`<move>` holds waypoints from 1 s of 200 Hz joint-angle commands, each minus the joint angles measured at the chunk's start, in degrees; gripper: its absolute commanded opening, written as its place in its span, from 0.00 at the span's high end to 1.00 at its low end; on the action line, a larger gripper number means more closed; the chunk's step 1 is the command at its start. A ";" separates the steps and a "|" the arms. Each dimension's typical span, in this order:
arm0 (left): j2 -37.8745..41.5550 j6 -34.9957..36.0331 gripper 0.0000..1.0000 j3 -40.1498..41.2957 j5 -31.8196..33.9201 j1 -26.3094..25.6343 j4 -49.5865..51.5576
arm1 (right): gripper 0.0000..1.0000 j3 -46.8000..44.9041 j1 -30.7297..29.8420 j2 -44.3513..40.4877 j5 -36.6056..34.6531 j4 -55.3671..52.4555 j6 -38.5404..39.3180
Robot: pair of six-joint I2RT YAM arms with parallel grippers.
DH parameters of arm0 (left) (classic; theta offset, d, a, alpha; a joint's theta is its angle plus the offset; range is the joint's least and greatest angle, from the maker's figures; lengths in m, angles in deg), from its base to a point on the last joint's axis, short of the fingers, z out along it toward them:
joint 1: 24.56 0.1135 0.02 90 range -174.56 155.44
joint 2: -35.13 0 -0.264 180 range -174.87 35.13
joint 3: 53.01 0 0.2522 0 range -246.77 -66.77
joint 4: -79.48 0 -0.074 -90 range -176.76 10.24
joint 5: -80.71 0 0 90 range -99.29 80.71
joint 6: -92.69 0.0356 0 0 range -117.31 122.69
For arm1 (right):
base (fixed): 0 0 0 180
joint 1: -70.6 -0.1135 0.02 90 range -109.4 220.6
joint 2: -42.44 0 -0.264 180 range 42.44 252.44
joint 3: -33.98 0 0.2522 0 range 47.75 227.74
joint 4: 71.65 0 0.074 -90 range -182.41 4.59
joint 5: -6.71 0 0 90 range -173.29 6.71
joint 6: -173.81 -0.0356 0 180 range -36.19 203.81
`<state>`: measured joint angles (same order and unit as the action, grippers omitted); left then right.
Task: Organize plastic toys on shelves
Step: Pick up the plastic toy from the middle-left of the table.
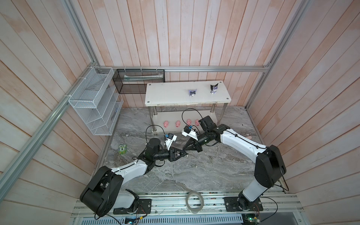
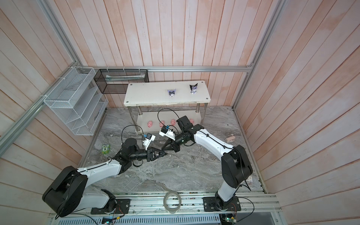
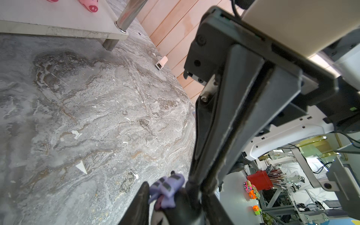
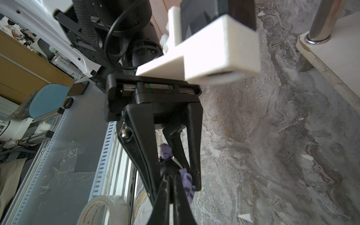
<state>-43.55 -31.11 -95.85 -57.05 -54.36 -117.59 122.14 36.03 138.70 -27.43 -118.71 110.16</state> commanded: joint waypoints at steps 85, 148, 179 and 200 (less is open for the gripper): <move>-1.65 4.31 1.00 -0.71 0.08 -0.59 5.86 | 0.81 -1.35 3.81 -1.85 -2.96 10.21 -6.94; 2.24 6.66 1.00 -1.31 9.22 -0.39 11.58 | 0.80 -8.42 5.16 -6.41 -3.64 21.64 -16.29; 6.45 7.89 1.00 0.04 20.71 -0.60 12.17 | 0.80 -15.20 5.56 -9.89 -7.10 29.47 -23.12; 8.51 8.65 1.00 2.63 29.01 -0.79 9.18 | 0.80 -20.62 5.92 -12.34 -8.99 36.25 -28.08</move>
<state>-37.25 -24.77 -95.88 -39.87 -54.98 -106.05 105.74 41.41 128.96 -33.51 -92.20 89.64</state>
